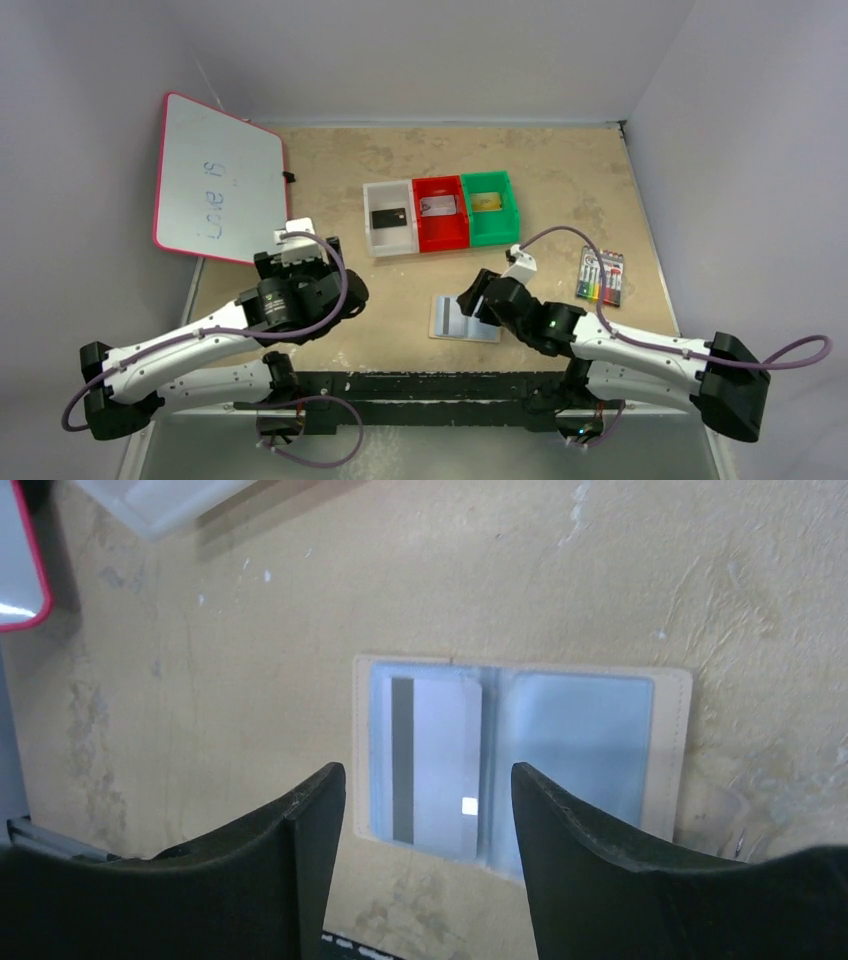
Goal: Take the credit cards out of the card holder
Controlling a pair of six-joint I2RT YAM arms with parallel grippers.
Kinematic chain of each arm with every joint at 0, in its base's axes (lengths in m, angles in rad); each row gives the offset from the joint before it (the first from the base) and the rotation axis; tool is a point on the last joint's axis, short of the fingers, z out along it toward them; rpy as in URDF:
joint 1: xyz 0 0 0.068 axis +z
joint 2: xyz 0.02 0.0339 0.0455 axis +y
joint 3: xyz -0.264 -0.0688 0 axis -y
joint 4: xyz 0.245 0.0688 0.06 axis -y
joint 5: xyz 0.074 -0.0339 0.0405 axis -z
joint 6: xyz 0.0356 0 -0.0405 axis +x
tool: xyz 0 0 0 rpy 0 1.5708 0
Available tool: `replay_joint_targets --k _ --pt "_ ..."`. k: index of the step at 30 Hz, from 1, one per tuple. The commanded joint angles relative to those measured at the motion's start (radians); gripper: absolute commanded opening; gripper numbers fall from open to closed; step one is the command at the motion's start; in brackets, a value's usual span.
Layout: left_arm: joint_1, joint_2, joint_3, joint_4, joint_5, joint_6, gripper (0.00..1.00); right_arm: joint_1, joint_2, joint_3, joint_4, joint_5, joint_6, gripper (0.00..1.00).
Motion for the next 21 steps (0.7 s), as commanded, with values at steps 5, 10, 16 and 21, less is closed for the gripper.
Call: replay_joint_targets --k 5,10,16,21 --pt "0.003 0.062 0.059 0.179 0.179 0.122 0.91 -0.118 0.041 -0.024 0.164 -0.227 -0.15 0.7" --pt "0.003 0.067 0.047 0.302 0.289 0.148 0.91 -0.123 0.016 0.014 0.13 -0.183 -0.107 0.84" --pt "0.003 0.1 0.002 0.398 0.448 0.114 0.89 -0.123 -0.139 -0.081 0.231 -0.199 -0.154 0.94" --pt "0.003 0.137 -0.047 0.491 0.529 0.076 0.88 -0.123 -0.193 -0.141 0.179 -0.209 -0.143 0.91"
